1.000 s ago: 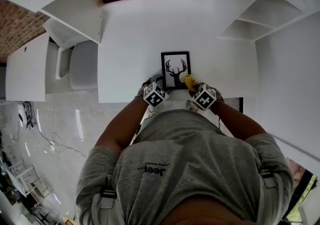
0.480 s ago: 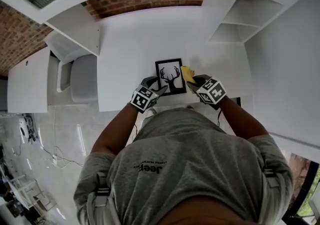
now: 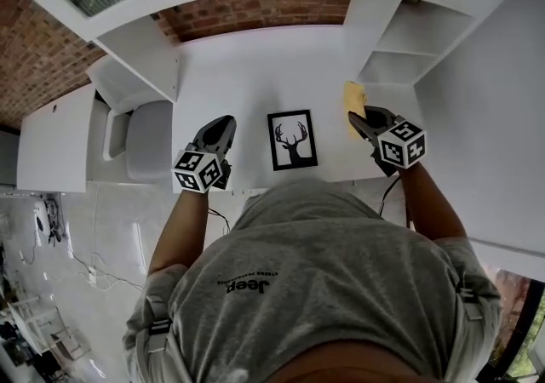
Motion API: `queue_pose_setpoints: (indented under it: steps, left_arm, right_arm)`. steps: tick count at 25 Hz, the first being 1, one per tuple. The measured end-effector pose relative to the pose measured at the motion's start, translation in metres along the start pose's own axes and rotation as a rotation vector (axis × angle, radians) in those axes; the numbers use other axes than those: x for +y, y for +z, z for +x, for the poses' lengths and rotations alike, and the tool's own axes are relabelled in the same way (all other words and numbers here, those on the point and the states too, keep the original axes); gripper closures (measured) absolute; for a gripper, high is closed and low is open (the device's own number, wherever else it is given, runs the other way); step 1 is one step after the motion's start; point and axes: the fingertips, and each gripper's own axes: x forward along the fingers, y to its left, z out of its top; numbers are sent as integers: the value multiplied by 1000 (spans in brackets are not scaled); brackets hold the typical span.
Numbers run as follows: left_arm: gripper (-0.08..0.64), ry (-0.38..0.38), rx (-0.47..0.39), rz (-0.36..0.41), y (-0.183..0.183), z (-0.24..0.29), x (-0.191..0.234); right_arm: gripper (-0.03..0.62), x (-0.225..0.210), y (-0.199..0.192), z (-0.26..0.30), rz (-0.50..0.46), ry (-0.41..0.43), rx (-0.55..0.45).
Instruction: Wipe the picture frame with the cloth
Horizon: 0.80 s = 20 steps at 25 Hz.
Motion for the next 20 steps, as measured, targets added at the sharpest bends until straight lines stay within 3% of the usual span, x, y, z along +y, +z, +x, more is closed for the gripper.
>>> queue_pose_setpoints:
  steps: [6, 12, 15, 20]
  left_arm:
    - [541, 57, -102, -17, 28, -34, 11]
    - [541, 104, -105, -44, 24, -52, 22]
    - [541, 122, -111, -83, 18, -56, 25]
    - [541, 120, -112, -84, 17, -56, 23]
  right_arm:
    - [537, -12, 4, -20, 12, -28, -68]
    - [537, -26, -14, -23, 30, -74, -51]
    - [538, -28, -27, -18, 44, -76, -26]
    - [537, -24, -28, -16, 48, -69, -24]
